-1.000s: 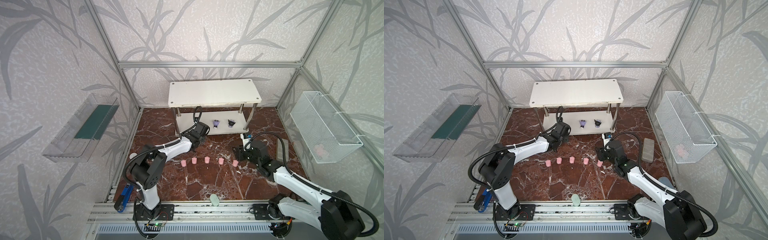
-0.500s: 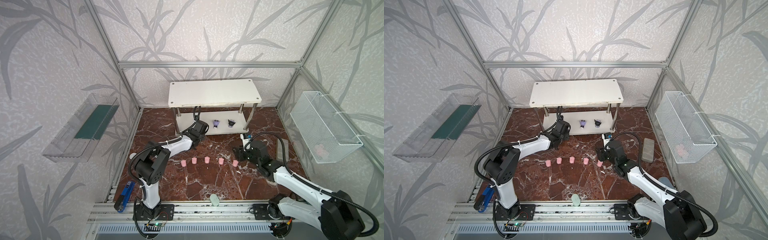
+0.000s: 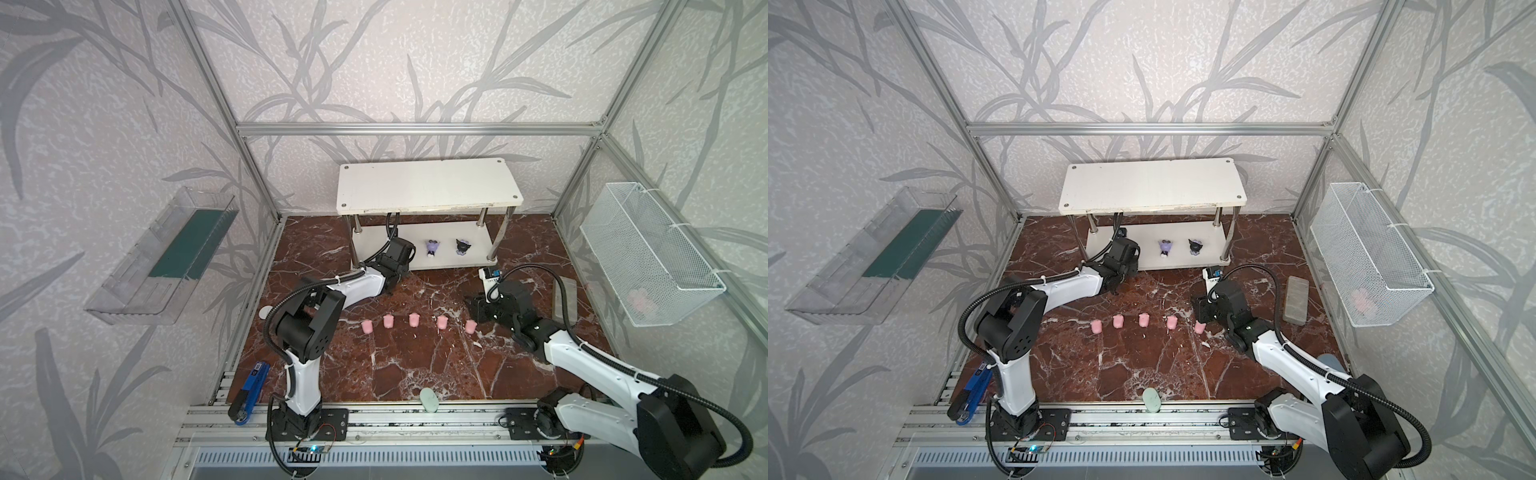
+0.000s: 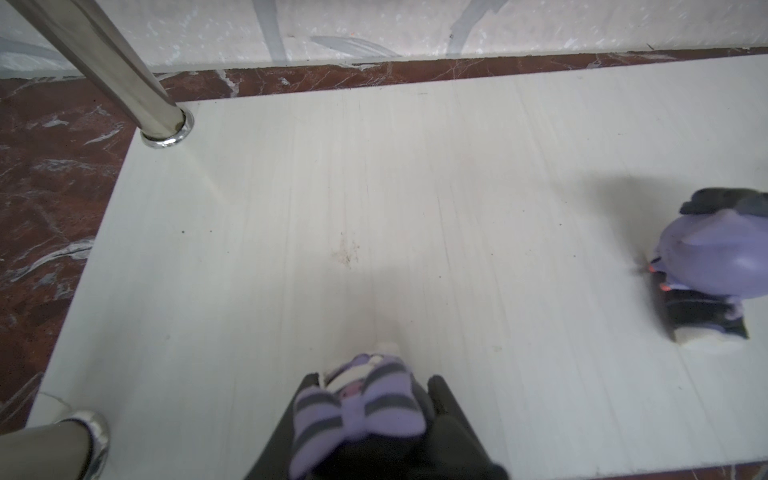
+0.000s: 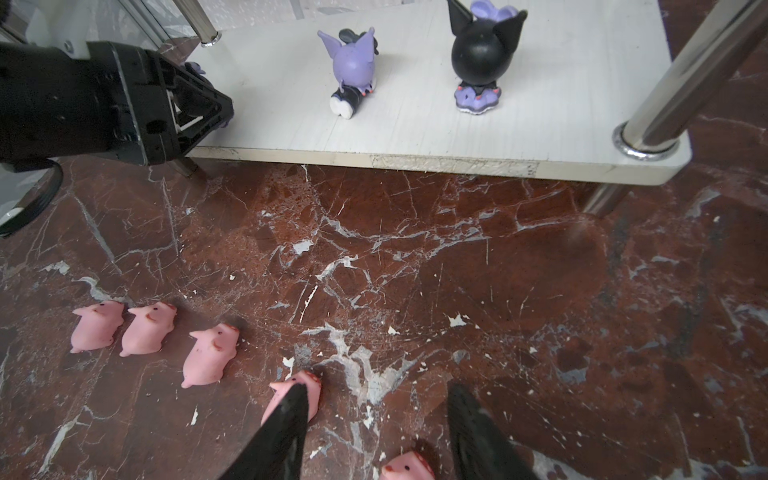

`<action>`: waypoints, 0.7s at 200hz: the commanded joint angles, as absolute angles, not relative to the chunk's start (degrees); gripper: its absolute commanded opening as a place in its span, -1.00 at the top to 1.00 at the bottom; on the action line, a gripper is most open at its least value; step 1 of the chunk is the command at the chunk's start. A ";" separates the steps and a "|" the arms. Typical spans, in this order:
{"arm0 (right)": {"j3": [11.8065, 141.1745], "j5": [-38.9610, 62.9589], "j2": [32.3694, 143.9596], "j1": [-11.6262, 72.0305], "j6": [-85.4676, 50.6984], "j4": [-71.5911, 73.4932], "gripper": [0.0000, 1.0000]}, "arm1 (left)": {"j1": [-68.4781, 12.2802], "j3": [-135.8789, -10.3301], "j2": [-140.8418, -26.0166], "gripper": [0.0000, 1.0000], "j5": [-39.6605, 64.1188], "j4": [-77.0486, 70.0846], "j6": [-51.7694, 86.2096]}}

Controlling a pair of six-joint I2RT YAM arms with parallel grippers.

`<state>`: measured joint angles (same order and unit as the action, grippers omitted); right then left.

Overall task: Organize plastic toys on shelves
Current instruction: Place the plastic toy on the shelf.

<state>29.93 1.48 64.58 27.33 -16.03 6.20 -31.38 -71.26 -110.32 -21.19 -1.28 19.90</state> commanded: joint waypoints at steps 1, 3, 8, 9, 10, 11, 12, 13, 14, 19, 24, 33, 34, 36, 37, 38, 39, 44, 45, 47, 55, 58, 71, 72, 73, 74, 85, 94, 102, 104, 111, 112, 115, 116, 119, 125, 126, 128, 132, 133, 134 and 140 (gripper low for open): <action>31.46 0.97 64.78 27.06 -15.68 6.95 -0.10 | -30.84 -73.21 -111.08 0.36 -21.45 -3.08 18.63; 31.46 1.01 64.78 27.11 -15.65 6.97 -0.10 | -30.76 -73.26 -111.09 0.36 -21.38 -3.08 18.63; 31.46 0.97 64.84 27.07 -15.64 6.97 -0.10 | -30.65 -73.37 -111.21 0.36 -21.36 -3.12 18.61; 31.46 0.97 64.85 27.07 -15.64 6.95 -0.10 | -30.62 -73.38 -111.24 0.36 -21.31 -3.10 18.58; 31.46 0.97 64.86 27.11 -15.64 6.99 -0.10 | -30.60 -73.43 -111.26 0.36 -21.29 -3.09 18.61; 31.46 0.97 64.86 27.09 -15.64 6.97 -0.11 | -30.59 -73.45 -111.31 0.36 -21.28 -3.08 18.62; 31.46 0.92 64.91 27.08 -15.64 6.96 -0.10 | -30.59 -73.46 -111.33 0.36 -21.28 -3.08 18.63; 31.46 0.94 64.88 27.03 -15.64 6.95 -0.11 | -30.54 -73.47 -111.34 0.36 -21.23 -3.08 18.63; 31.46 0.96 64.87 27.05 -15.64 6.95 -0.10 | -30.52 -73.52 -111.35 0.36 -21.20 -3.08 18.63; 31.46 0.89 64.86 27.05 -15.64 6.94 -0.10 | -30.45 -73.71 -111.45 0.36 -20.98 -3.02 18.63; 31.44 0.90 64.86 27.12 -15.64 6.94 -0.10 | -30.26 -73.88 -111.51 0.36 -20.86 -2.78 18.63; 31.38 0.97 64.86 27.09 -15.64 6.93 -0.11 | -30.15 -74.33 -111.70 0.36 -20.83 -2.47 18.63; 31.38 0.92 64.86 27.08 -15.64 6.94 -0.10 | -30.10 -74.34 -111.75 0.36 -20.88 -2.46 18.68; 31.38 0.89 64.84 27.07 -15.64 6.99 -0.10 | -30.09 -74.37 -111.74 0.36 -20.89 -2.40 18.64; 31.38 0.93 64.85 27.12 -15.64 6.96 -0.10 | -30.12 -74.41 -111.77 0.36 -20.86 -2.43 18.64; 31.38 0.95 64.86 27.09 -15.69 7.00 -0.11 | -30.04 -74.43 -111.78 0.36 -20.84 -2.40 18.64; 31.38 0.91 64.86 27.08 -15.67 6.97 -0.11 | -30.01 -74.43 -111.79 0.36 -20.84 -2.39 18.63; 31.38 0.89 64.86 27.13 -15.68 7.03 -0.10 | -29.90 -74.47 -111.82 0.36 -20.77 -2.43 18.63; 31.38 0.97 64.86 27.10 -15.71 7.03 -0.10 | -29.85 -74.50 -111.85 0.36 -20.71 -2.45 18.63; 31.38 0.90 64.86 27.14 -15.73 7.03 -0.10 | -29.81 -74.48 -111.90 0.37 -20.67 -2.39 18.63; 31.38 0.88 64.95 27.09 -15.73 7.03 -0.10 | -29.64 -74.74 -111.97 0.36 -20.40 -2.30 18.73; 31.38 0.88 64.95 27.08 -15.73 7.03 -0.10 | -29.55 -74.85 -112.07 0.36 -20.33 -2.17 18.72; 31.38 0.97 65.05 27.08 -15.73 7.16 -0.10 | -29.30 -75.31 -112.39 0.35 -20.11 -1.55 18.77; 31.38 0.97 65.04 27.08 -15.78 7.14 -0.10 | -29.24 -75.36 -112.44 0.35 -20.07 -1.48 18.74; 31.38 0.97 65.04 27.07 -15.80 7.17 -0.11 | -29.21 -75.38 -112.43 0.35 -20.06 -1.44 18.73; 31.38 0.97 65.04 27.07 -15.77 7.19 -0.10 | -29.19 -75.40 -112.42 0.35 -20.00 -1.42 18.77; 31.38 0.97 65.12 27.05 -15.82 7.12 -0.10 | -29.05 -75.50 -112.61 0.35 -19.67 -1.27 18.90; 31.38 0.99 65.17 27.05 -15.82 7.15 -0.10 | -28.83 -75.42 -112.73 0.35 -19.32 -1.15 19.06; 31.38 1.05 65.21 27.14 -15.83 7.21 -0.10 | -28.70 -75.70 -112.83 0.35 -19.04 -0.92 19.29; 31.33 1.05 65.28 27.06 -15.82 7.21 -0.10 | -28.69 -75.68 -112.85 0.35 -18.95 -0.85 19.32; 31.38 1.05 65.37 27.04 -15.82 7.24 -0.10 | -28.67 -75.66 -112.90 0.35 -18.69 -0.74 19.42; 31.42 1.05 65.42 27.01 -15.86 7.27 -0.11 | -28.62 -75.67 -112.92 0.35 -18.66 -0.68 19.42; 31.46 1.10 65.39 27.08 -15.90 7.29 -0.10 | -28.62 -75.74 -112.94 0.35 -18.57 -0.63 19.50; 31.46 1.12 65.39 27.03 -15.91 7.29 -0.10 | -28.55 -75.79 -112.98 0.36 -18.51 -0.58 19.55; 31.46 1.14 65.47 27.02 -15.94 7.29 -0.10 | -28.49 -75.84 -113.10 0.36 -18.46 -0.41 19.59; 31.52 1.14 65.56 27.05 -15.93 7.38 -0.11 | -28.41 -76.00 -113.18 0.36 -18.27 -0.20 19.69; 31.54 1.14 65.56 27.06 -15.92 7.38 -0.10 | -28.44 -76.01 -113.19 0.36 -18.23 -0.19 19.69; 31.55 1.10 65.57 27.05 -15.91 7.38 -0.11 | -28.45 -76.02 -113.24 0.36 -18.23 -0.14 19.69; 31.55 1.13 65.64 27.07 -15.91 7.37 -0.10 | -28.39 -76.05 -113.21 0.36 -18.20 -0.02 19.76; 31.55 1.14 65.65 27.07 -15.91 7.38 -0.10 | -28.39 -76.05 -113.25 0.36 -18.22 -0.01 19.77; 31.55 1.14 65.65 27.07 -15.91 7.38 -0.10 | -28.39 -76.05 -113.27 0.36 -18.22 -0.01 19.77; 31.55 1.22 65.74 27.11 -15.91 7.47 -0.10 | -28.35 -76.20 -113.37 0.36 -18.20 0.21 19.86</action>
<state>30.04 1.50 65.23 27.27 -16.05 6.22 -28.73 -74.06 -112.31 -18.96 -1.08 19.66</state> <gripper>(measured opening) 0.552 0.341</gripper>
